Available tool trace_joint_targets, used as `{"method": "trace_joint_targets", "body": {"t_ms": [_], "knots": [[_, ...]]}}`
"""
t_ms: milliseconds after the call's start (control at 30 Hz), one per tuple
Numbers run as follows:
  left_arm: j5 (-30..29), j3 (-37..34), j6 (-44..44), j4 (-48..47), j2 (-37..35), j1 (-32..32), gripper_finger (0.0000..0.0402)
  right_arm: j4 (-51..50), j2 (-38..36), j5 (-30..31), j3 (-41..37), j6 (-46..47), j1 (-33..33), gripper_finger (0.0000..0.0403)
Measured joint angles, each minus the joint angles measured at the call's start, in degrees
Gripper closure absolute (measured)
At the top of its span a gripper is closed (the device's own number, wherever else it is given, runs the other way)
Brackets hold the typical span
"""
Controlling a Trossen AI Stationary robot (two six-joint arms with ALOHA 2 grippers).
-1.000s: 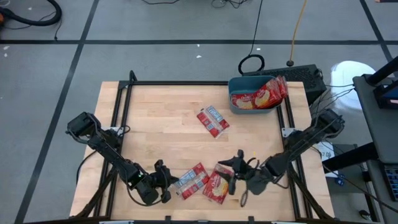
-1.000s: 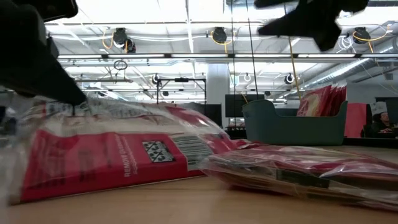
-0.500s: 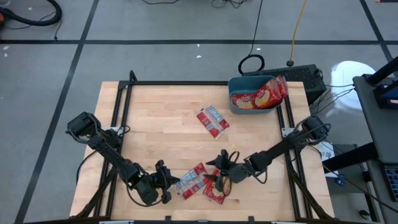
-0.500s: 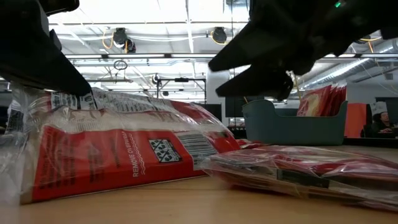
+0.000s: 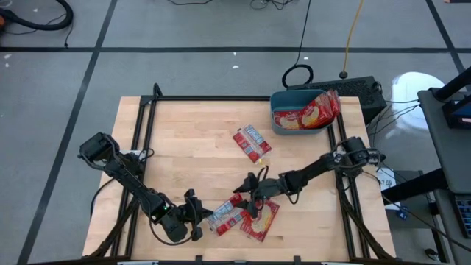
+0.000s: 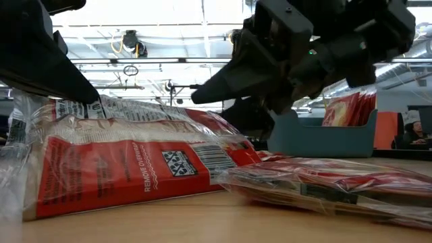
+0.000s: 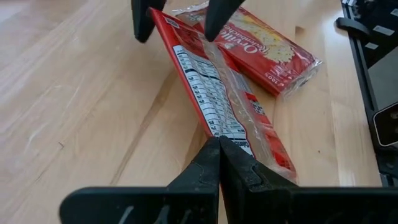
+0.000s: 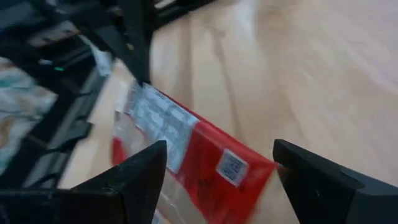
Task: Sort popcorn bags into baskets
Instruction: Put the popcorn bag into the blue bin
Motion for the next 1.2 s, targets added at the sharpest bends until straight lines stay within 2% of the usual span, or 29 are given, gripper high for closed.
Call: {"method": "trace_joint_targets", "body": {"t_ms": [167,267,433,900,1067,1200], "knots": [[0.0,0.0,0.34,0.02,0.0,0.28,0.0401,3.77,2.51,-5.8,0.0,-0.13,-1.22,0.0131],[-0.04,0.0,1.25,0.04,0.0,0.51,0.0401,4.58,2.94,-7.21,0.0,-0.35,-1.35,0.0148],[-0.02,0.0,2.58,0.08,0.0,1.31,0.0401,4.5,2.92,-7.59,0.0,-1.28,-1.31,0.0191],[-0.44,-0.02,5.98,0.25,-0.02,3.17,0.0401,4.91,2.9,-9.13,0.0,-1.7,-1.2,0.0344],[-0.53,-0.02,6.35,1.2,-0.02,3.19,0.0392,5.09,2.85,-9.15,0.0,-1.68,-1.2,0.0382],[-0.89,-0.02,6.25,2.87,-0.03,3.19,0.0368,5.76,2.85,-8.84,0.0,-1.73,-1.2,0.0397]]}}
